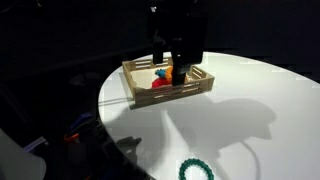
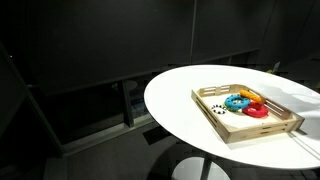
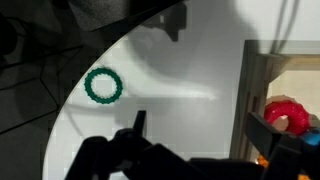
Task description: Put the green ring on the tray
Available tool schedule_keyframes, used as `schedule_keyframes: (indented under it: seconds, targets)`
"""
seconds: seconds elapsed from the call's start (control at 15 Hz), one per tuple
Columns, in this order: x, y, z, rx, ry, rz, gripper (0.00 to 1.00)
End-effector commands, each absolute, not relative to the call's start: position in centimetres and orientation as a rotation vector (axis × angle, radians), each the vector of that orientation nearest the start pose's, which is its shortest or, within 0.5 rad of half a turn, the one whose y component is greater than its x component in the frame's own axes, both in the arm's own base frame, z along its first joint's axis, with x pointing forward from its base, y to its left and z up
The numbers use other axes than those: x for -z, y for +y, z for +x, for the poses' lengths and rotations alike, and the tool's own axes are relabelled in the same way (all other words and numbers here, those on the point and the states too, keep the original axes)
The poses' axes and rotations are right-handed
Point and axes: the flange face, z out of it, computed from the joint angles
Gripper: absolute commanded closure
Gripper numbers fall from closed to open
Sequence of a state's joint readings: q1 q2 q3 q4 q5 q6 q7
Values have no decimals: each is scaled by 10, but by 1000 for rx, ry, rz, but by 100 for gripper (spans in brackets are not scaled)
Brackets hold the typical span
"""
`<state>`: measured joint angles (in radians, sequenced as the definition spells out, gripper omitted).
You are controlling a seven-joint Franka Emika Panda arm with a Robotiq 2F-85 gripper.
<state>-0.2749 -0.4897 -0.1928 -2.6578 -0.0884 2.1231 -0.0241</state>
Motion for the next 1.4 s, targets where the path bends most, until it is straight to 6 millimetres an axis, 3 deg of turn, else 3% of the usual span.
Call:
schedule_keyframes:
  seconds: [0.0, 0.07, 0.47, 0.73, 1.33]
  targets:
    - [-372, -192, 321, -74, 659, -3083, 0]
    - [-379, -183, 324, -79, 616, -3070, 0]
    - [-375, -184, 324, -88, 614, -3070, 0]
    - [-371, -199, 328, -110, 704, -3090, 0]
    - [-321, -232, 332, -205, 832, -3075, 0]
